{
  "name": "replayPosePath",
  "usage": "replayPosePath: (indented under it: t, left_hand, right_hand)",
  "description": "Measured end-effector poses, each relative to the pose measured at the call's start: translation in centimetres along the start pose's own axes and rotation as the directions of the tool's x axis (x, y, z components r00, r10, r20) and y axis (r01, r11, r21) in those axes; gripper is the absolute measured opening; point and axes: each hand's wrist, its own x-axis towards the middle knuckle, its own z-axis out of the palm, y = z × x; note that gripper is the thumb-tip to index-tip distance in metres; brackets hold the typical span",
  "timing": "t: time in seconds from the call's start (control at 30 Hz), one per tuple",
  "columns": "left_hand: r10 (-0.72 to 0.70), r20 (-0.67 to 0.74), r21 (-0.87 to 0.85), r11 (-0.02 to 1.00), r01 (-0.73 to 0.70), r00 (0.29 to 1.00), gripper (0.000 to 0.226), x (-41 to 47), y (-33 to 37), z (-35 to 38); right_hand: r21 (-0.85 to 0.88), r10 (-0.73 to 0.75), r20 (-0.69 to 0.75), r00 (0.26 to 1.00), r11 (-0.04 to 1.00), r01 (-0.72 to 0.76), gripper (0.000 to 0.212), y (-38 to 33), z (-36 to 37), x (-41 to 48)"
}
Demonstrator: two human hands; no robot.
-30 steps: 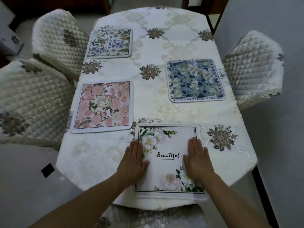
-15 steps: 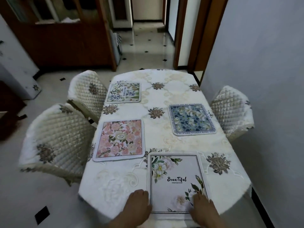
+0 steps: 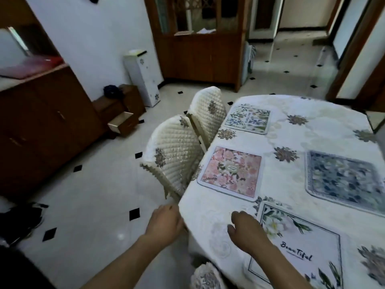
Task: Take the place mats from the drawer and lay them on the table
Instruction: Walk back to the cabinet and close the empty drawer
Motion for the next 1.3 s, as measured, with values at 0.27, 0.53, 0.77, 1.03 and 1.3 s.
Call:
replayPosePath:
  t: [0.27, 0.53, 0.77, 1.03, 1.3]
  left_hand:
    - [-0.238, 0.050, 0.041, 0.971, 0.236, 0.970, 0.023, -1.8, -11.9, -2.5]
    - [-0.307, 0.056, 0.064, 0.951, 0.304, 0.950, 0.020, 1.2, -29.0, -6.4]
    - [-0.354, 0.006, 0.080, 0.932, 0.352, 0.935, 0.016, 6.5, -42.3, -12.2]
    - [-0.422, -0.023, 0.043, 0.905, 0.423, 0.906, 0.018, 15.8, -53.0, -14.1]
    - [-0.579, 0.013, 0.063, 0.814, 0.577, 0.815, 0.016, 25.6, -63.5, -18.8]
  right_hand:
    - [-0.050, -0.197, 0.020, 0.980, 0.979, 0.197, 0.026, -12.4, 0.3, 7.0]
    - [-0.028, -0.261, 0.053, 0.964, 0.965, 0.262, 0.028, -28.8, 3.5, 19.7]
    - [-0.066, -0.327, 0.015, 0.945, 0.942, 0.328, 0.024, -41.9, 4.4, 29.7]
    - [-0.069, -0.357, 0.091, 0.930, 0.929, 0.363, 0.023, -48.6, 5.9, 44.5]
    - [0.033, -0.496, 0.156, 0.854, 0.867, 0.497, 0.020, -58.0, 6.3, 62.4]
